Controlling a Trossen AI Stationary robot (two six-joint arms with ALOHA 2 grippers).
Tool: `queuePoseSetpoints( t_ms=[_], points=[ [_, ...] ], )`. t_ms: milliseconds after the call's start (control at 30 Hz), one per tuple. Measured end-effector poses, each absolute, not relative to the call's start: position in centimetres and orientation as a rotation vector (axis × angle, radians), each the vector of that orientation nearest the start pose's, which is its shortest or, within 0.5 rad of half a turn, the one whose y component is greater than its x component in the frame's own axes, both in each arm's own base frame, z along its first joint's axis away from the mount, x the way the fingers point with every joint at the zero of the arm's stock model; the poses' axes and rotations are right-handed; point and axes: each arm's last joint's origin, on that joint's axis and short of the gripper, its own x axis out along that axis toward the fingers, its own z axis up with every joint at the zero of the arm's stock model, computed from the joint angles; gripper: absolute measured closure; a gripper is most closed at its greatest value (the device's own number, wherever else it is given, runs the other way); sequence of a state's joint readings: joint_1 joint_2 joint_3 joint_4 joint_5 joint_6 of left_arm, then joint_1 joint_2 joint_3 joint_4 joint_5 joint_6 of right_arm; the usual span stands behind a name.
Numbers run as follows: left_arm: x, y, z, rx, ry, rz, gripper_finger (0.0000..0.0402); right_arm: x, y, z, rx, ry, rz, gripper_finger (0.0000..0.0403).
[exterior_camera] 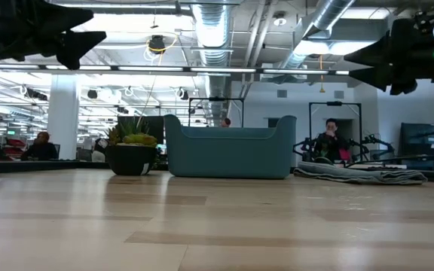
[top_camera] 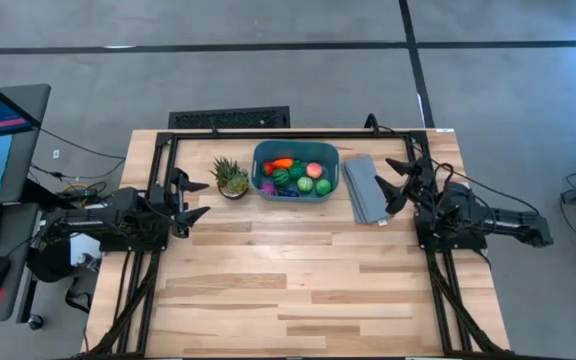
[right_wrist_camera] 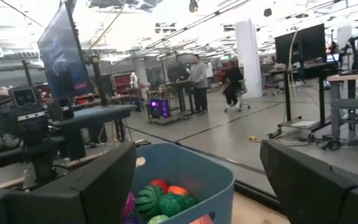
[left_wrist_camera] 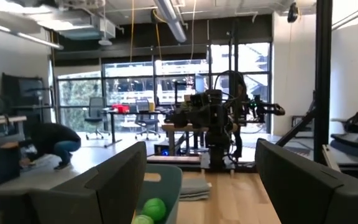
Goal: Pick and placing Produce into tupperware
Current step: Return to Home Position
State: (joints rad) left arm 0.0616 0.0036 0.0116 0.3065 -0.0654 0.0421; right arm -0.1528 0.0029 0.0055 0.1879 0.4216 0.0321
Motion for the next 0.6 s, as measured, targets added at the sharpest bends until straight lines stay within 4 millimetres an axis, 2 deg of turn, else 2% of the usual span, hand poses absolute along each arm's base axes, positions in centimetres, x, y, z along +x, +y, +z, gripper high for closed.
queuePoseSetpoints(
  t_ms=[300, 600],
  points=[
    [9.3, 0.8, 19.5, 0.022, -0.3, 0.132, 0.0113, 9.3, -2.3, 17.1, 0.093, -0.091, -0.541, 0.0037],
    [9.4, 0.8, 19.1, -0.004, -0.262, 0.128, 0.0113, 9.5, -1.7, 17.1, 0.087, -0.076, -0.451, 0.0037]
  ],
)
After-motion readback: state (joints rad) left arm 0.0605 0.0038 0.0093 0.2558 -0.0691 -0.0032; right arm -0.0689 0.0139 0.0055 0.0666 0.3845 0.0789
